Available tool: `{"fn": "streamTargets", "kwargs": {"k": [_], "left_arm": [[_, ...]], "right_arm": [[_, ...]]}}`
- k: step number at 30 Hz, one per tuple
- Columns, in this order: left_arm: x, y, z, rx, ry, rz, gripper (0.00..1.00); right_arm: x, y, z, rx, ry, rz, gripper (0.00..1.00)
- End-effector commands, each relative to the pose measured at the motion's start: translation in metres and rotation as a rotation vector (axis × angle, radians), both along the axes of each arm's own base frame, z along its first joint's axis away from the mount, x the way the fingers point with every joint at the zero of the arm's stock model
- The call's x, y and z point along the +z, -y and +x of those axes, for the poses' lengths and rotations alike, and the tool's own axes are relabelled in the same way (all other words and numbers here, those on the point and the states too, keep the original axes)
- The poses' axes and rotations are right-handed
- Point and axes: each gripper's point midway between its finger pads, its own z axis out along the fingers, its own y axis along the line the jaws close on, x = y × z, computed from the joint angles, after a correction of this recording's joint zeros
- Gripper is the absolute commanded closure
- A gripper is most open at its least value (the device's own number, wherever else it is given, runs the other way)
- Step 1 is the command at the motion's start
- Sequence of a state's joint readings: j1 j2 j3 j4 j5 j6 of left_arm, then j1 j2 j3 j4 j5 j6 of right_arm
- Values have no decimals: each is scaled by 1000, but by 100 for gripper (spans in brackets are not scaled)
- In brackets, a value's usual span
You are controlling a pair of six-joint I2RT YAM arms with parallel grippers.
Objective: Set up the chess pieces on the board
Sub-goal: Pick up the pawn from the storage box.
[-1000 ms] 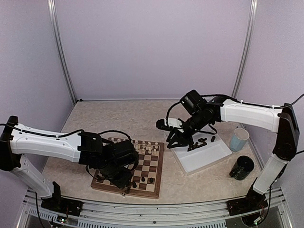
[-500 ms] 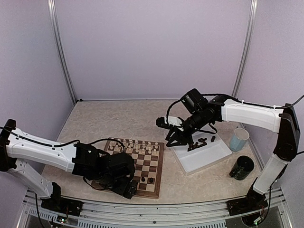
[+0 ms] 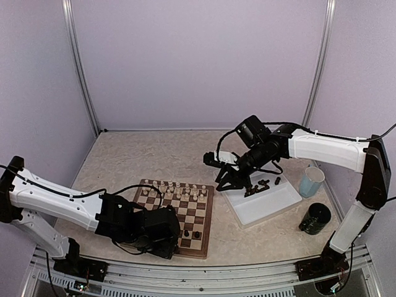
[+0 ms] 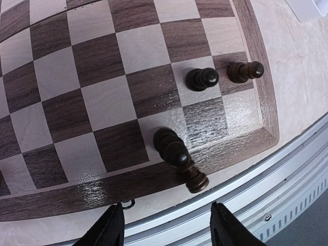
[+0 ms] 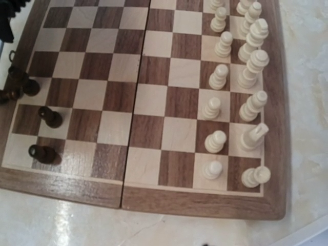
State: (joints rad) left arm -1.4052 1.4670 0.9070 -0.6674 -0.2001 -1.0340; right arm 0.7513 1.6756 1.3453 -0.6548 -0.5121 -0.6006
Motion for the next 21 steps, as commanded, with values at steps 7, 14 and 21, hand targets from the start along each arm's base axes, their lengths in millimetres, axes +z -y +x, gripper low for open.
{"fn": "streamTargets", "kwargs": {"k": [7,14,21], "left_arm": [[-7,13,0,99,-14,-57,54],[-15,5,0,145,-28,-10,57],[-29,2,3,142,-28,73,61]], "right_arm": [[0,-2,0,-1,-14,20,68],[-1,-2,-1,0,-19,21,68],[-1,-1,-3,1,-17,23,68]]}}
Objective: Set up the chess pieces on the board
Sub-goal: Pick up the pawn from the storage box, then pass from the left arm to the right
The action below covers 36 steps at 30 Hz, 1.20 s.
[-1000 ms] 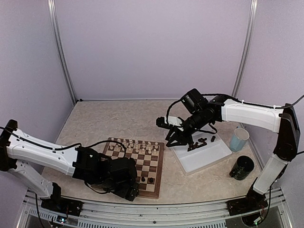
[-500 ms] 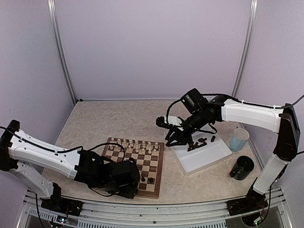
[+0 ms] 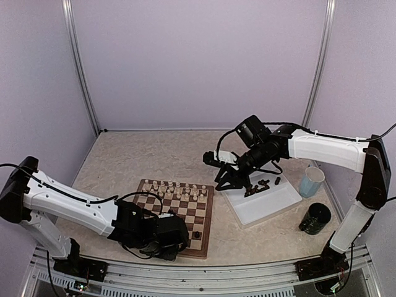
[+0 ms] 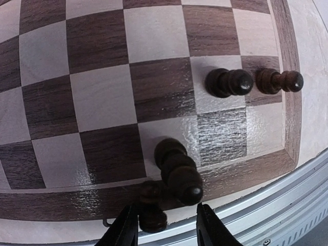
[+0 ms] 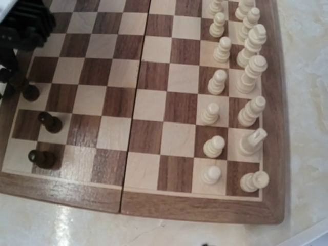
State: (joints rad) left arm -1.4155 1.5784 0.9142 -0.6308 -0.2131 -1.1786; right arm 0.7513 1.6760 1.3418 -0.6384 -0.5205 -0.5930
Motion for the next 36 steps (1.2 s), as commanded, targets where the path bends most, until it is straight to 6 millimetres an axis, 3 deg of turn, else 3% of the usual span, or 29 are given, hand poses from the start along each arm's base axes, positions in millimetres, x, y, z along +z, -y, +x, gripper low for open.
{"fn": "streamTargets", "kwargs": {"k": [1,12,16,19,22,27,32,34,36], "left_arm": [[-3,-4,3,16,3,50,61],[-11,-8,4,23,-4,80,74],[-10,-11,1,6,-13,96,87],[-3,-16,-3,-34,-1,114,91],[17,-17,-3,-113,38,79,92],[79,-9,13,-180,196,-75,98],[146,6,39,-254,483,-261,100],[168,7,50,-267,608,-294,100],[180,5,60,-292,720,-273,99]], "right_arm": [[-2,1,-3,3,-15,10,68],[-3,0,-3,5,-21,13,68],[-2,0,-4,5,-22,12,68],[1,-1,-4,8,-25,14,68],[8,-5,-4,17,-38,32,68],[21,-14,-1,19,-56,62,68],[47,-31,5,9,-112,138,66],[62,-43,-2,42,-194,198,64],[71,-52,-9,78,-294,245,62]]}}
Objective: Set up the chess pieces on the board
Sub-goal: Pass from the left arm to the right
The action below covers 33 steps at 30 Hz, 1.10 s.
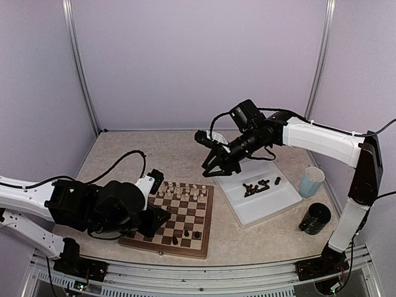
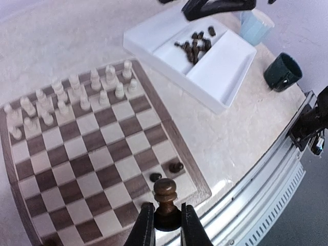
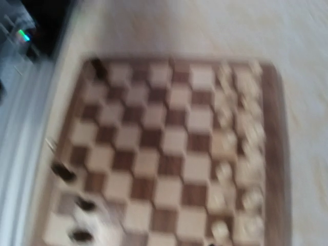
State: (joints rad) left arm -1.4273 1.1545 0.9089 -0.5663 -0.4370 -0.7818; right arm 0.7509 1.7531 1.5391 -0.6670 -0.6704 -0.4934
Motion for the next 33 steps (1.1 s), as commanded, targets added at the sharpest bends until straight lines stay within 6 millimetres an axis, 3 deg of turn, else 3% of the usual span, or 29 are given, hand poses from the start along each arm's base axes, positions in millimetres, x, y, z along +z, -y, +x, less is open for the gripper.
{"fn": "streamTargets", "kwargs": {"k": [1,6,12,23,33], "left_arm": [[36,2,32,-17,341,1,99],[29,3,52,-28,414,82,100],[25,12,57,-54,424,89,100],[19,30,60,-117,426,109,100],[22,35,61,-118,424,86,100]], "right_arm": [[22,-21,-19,84,-255,115,61],[16,-35,-34,171,-522,152,58],[8,-47,-49,229,-640,148,56],[5,-62,-65,272,-690,144,55],[-9,-66,-61,223,-626,95,66]]}}
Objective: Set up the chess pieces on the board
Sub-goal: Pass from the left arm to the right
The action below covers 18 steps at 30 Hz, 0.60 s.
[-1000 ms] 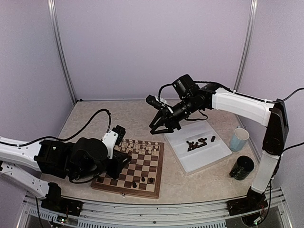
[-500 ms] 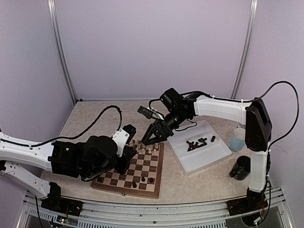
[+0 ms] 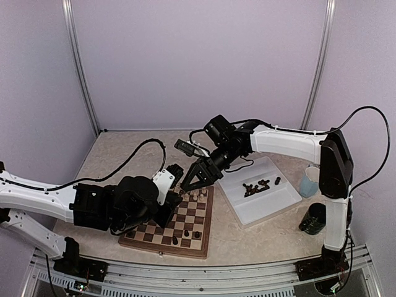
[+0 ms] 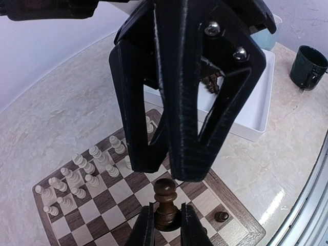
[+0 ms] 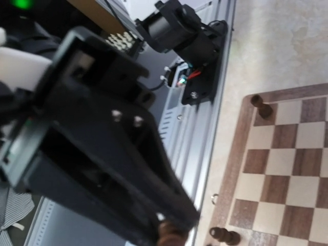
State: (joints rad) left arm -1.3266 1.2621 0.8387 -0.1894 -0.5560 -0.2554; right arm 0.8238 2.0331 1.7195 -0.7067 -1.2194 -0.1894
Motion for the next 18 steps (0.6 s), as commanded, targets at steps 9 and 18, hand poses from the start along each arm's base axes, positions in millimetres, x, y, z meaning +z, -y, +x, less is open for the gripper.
{"fn": "streamTargets", "kwargs": {"k": [9,18], "left_arm": [[18,12,3,-12,13,-61,100],[16,14,7,5,22,-52,100]], "right_arm": [[-13,-11,4,-19,46,-33,75],[-18,-13,-5,-1,67,-47,74]]}}
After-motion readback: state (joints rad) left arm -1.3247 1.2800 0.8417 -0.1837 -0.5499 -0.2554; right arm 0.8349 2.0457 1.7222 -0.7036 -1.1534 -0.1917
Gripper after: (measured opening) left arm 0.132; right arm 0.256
